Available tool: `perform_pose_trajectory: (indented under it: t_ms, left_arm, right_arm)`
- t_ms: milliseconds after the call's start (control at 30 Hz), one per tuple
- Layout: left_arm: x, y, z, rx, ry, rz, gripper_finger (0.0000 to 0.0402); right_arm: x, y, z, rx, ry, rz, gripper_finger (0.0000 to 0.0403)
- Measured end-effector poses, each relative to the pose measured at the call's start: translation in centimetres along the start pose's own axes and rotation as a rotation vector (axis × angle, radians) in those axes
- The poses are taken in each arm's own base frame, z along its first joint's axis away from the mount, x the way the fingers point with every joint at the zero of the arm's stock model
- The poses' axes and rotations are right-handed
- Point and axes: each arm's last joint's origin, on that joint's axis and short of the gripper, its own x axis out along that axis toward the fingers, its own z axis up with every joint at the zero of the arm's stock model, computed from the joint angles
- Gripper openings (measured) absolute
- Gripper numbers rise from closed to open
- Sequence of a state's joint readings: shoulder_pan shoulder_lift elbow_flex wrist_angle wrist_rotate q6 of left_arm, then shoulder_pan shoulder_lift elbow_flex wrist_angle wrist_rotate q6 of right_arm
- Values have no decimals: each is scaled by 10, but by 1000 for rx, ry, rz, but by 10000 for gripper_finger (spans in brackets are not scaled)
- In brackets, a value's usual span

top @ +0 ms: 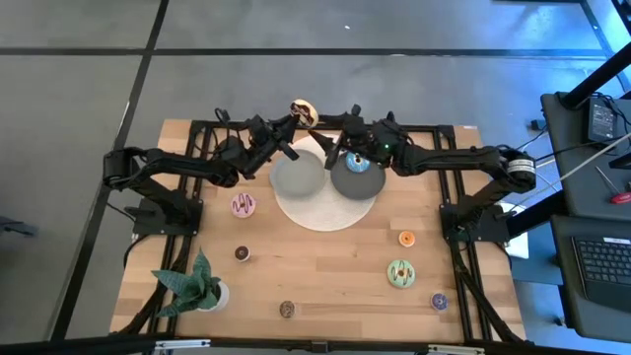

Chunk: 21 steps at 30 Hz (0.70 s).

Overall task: Pick & Place donuts
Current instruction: Put the large black donut on the dark gray plate

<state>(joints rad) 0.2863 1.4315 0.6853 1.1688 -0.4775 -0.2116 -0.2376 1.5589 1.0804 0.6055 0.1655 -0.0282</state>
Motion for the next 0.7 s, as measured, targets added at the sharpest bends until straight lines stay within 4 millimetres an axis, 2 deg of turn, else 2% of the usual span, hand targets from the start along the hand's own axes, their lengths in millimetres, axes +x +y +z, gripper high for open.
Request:
perform_pose_trajectory:
  t_ms: [200, 700]
  left_arm:
    - [-1, -2, 1, 31, -6, -13, 37]
    - [-1, -3, 0, 82, -4, -15, 67]
  right_arm:
    - [6, 1, 1, 24, 3, -9, 221]
    - [6, -1, 2, -6, 3, -27, 59]
